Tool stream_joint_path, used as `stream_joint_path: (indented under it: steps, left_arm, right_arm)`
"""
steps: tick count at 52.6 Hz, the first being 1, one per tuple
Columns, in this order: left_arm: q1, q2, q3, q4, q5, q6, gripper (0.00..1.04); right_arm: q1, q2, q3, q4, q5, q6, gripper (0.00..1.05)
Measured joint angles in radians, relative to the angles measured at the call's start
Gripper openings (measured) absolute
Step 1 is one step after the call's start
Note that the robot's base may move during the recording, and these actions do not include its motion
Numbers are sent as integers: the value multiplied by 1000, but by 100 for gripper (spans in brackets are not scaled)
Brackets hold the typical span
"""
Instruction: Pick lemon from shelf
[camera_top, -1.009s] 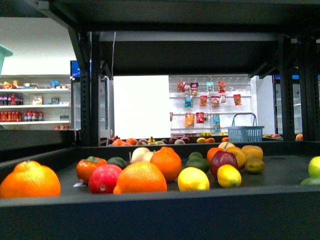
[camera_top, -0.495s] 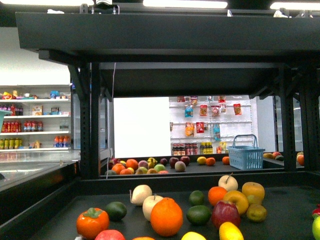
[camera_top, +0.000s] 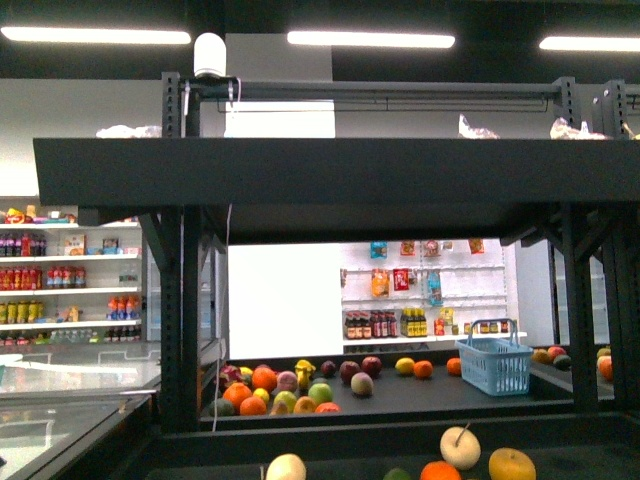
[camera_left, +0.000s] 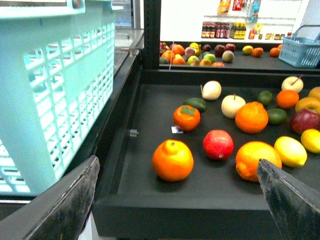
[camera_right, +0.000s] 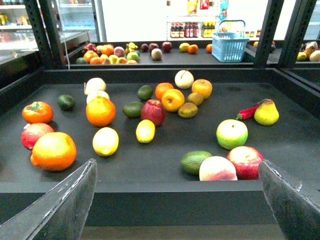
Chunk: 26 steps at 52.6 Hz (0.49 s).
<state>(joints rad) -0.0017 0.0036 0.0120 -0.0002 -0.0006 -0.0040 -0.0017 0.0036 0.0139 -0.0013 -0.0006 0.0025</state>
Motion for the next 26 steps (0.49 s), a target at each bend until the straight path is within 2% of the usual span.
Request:
stream_joint_path:
  steps: [26]
  left_arm:
    - [0,0,0,0,0,0,97]
  right_arm:
    - [0,0,0,0,0,0,97]
